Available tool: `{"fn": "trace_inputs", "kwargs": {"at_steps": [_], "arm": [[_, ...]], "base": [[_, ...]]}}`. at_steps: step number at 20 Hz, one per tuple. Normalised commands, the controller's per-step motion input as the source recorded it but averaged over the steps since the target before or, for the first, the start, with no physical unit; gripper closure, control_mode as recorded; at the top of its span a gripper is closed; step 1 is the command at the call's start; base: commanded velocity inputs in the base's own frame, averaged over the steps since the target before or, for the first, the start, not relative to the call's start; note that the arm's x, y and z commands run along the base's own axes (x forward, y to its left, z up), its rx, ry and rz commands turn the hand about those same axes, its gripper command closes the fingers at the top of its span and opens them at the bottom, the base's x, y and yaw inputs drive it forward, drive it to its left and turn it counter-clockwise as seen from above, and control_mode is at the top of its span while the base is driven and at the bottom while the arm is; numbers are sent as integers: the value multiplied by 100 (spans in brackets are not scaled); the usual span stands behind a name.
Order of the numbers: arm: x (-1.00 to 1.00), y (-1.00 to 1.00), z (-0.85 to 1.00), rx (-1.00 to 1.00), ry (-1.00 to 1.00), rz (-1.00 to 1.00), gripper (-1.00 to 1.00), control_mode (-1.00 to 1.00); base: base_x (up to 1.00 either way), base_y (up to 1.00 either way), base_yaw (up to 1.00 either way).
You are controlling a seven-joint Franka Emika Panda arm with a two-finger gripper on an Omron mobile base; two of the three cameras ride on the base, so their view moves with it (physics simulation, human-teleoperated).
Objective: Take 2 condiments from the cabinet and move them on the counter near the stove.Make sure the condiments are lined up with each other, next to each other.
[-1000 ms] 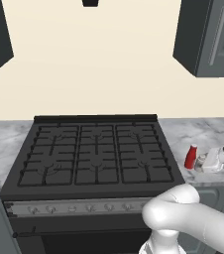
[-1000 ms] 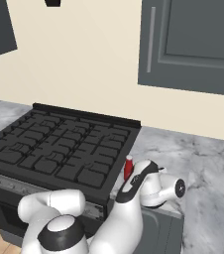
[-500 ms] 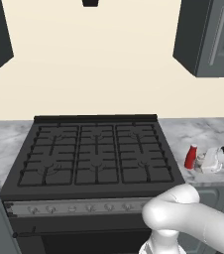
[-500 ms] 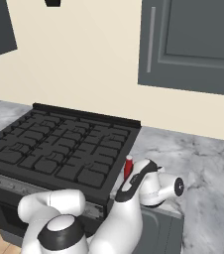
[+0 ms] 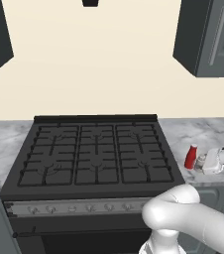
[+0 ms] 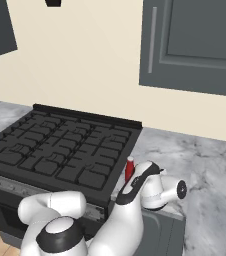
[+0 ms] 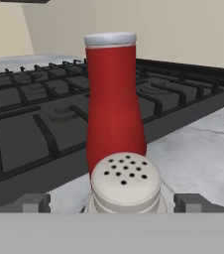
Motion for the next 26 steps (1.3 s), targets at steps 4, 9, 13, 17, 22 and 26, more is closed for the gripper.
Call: {"fn": "trace_inputs", "kwargs": {"at_steps": [4, 9, 13, 17, 22, 26], "arm": [[0, 0, 0, 0, -2, 0, -100, -100], [-2, 0, 0, 0, -2, 0, -100, -100], [-8, 0, 0, 0, -1, 0, -100, -100], [-8, -3, 0, 1, -1, 0, -100, -100], [-7, -15, 0, 2, -2, 0, -100, -100], [-20, -26, 0, 2, -3, 0, -100, -100]], "base": [[0, 0, 0], [0, 0, 0], [0, 0, 0], [0, 0, 0], [0, 0, 0], [0, 0, 0]]}}
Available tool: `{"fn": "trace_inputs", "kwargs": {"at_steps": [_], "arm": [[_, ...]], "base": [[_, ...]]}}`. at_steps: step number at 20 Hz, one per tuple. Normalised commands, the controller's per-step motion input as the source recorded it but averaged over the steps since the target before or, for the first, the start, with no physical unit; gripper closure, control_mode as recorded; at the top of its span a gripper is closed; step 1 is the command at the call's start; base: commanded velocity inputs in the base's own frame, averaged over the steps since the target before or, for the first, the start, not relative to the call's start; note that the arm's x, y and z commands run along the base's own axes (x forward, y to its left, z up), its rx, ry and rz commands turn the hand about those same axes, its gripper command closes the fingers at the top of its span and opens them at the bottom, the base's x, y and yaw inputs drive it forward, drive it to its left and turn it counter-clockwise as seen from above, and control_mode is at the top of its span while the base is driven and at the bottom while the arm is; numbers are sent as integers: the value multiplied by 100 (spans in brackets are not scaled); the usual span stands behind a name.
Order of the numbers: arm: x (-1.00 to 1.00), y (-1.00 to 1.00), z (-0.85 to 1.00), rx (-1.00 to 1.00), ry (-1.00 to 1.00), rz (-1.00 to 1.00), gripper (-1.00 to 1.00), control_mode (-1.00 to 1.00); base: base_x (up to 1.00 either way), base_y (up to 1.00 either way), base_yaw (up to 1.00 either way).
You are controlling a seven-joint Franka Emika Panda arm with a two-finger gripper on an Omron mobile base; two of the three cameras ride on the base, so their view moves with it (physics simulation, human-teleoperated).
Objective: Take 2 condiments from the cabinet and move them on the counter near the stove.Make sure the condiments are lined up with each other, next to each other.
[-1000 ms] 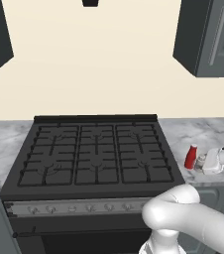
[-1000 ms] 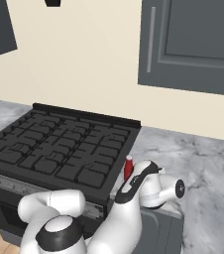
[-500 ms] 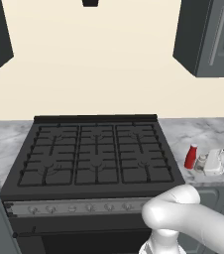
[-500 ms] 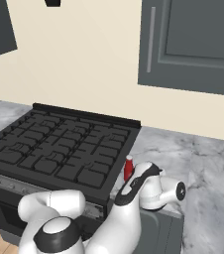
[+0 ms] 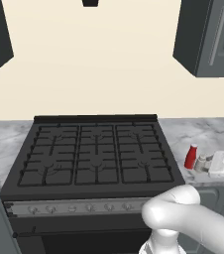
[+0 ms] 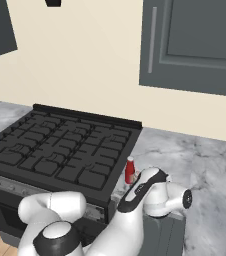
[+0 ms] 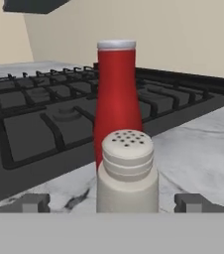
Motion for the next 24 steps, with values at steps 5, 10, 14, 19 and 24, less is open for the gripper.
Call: {"fn": "trace_inputs", "kwargs": {"at_steps": [5, 10, 14, 19, 24], "arm": [[-43, -22, 7, 3, -8, 0, -100, -100], [-28, -3, 12, 4, -8, 2, -100, -100], [1, 0, 0, 7, -6, 0, -100, -100], [-23, 0, 54, 9, 5, -2, -100, -100], [-18, 6, 96, 3, 43, -9, -100, -100]], "base": [[0, 0, 0], [0, 0, 0], [0, 0, 0], [0, 0, 0], [0, 0, 0]]}}
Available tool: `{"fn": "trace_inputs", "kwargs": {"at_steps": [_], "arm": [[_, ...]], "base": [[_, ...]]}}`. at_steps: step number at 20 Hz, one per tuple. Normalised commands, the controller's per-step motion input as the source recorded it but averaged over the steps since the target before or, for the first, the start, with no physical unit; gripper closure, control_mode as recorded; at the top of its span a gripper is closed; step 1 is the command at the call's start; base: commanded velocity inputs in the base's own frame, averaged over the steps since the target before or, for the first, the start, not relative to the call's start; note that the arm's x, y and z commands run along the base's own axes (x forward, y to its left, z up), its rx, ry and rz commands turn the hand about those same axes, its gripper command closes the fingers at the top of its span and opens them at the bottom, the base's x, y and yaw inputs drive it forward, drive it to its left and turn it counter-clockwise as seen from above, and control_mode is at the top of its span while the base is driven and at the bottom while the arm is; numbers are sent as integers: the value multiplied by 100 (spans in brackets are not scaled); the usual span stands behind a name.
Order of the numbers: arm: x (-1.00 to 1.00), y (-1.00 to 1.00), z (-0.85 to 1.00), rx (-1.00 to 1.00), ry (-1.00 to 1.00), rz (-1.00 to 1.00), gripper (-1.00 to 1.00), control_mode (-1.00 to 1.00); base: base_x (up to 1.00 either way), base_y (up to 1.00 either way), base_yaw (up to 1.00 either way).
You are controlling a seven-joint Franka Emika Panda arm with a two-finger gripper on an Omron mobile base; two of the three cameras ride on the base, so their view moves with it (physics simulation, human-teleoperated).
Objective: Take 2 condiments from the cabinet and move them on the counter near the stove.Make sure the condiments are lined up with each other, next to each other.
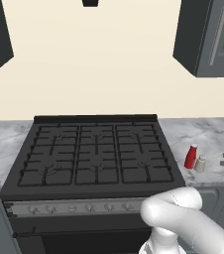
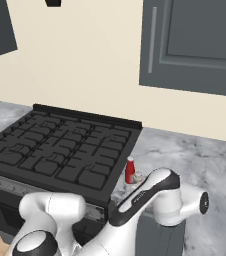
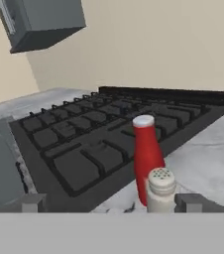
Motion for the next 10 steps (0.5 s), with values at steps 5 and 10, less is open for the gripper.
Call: {"fn": "trace_inputs", "kwargs": {"at_steps": [5, 10], "arm": [[-9, 41, 93, 0, 67, -9, -100, -100], [0, 85, 51, -3, 63, -15, -100, -100]], "base": [[0, 0, 0], [0, 0, 0]]}}
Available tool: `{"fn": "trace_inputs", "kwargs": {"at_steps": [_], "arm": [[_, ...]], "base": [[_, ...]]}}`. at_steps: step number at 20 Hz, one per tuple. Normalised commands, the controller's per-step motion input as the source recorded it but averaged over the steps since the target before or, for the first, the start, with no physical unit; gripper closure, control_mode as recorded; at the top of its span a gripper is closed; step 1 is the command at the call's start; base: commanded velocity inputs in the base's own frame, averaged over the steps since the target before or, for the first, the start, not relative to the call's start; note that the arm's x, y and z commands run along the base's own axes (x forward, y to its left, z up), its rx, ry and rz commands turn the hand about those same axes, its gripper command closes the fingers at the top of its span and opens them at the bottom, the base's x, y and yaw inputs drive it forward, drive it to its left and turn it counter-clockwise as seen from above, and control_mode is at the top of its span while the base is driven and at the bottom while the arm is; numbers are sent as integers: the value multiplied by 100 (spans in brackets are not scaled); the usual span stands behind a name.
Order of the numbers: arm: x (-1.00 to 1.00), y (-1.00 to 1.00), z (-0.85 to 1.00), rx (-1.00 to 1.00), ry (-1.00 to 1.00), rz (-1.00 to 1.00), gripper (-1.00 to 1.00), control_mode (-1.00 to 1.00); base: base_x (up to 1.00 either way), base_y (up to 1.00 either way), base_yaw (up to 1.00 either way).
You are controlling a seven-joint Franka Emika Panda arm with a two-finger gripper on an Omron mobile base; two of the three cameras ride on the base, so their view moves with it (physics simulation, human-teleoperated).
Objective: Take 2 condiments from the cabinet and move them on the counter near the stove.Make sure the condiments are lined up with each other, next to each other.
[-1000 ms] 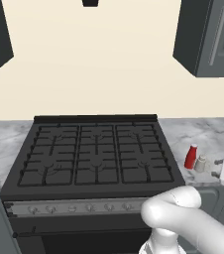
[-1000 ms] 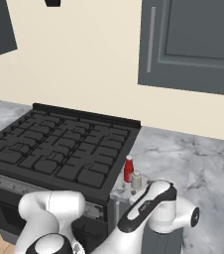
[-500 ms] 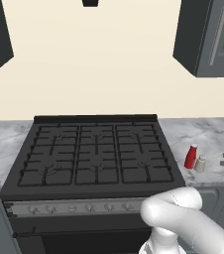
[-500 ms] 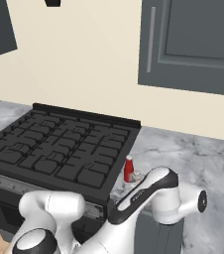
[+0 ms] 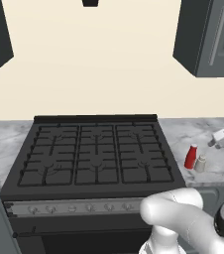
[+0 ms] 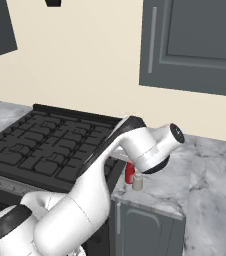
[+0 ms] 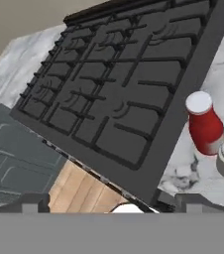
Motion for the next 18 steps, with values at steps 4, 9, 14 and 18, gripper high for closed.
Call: {"fn": "trace_inputs", "kwargs": {"at_steps": [4, 9, 14, 18], "arm": [[0, 100, 4, -15, 35, -21, -100, -100], [3, 100, 0, -31, 26, -25, -100, -100], [-3, 95, 14, -28, 3, -29, -100, -100], [-6, 61, 37, -16, 2, -31, -100, -100]], "base": [[0, 0, 0], [0, 0, 0], [0, 0, 0], [0, 0, 0]]}}
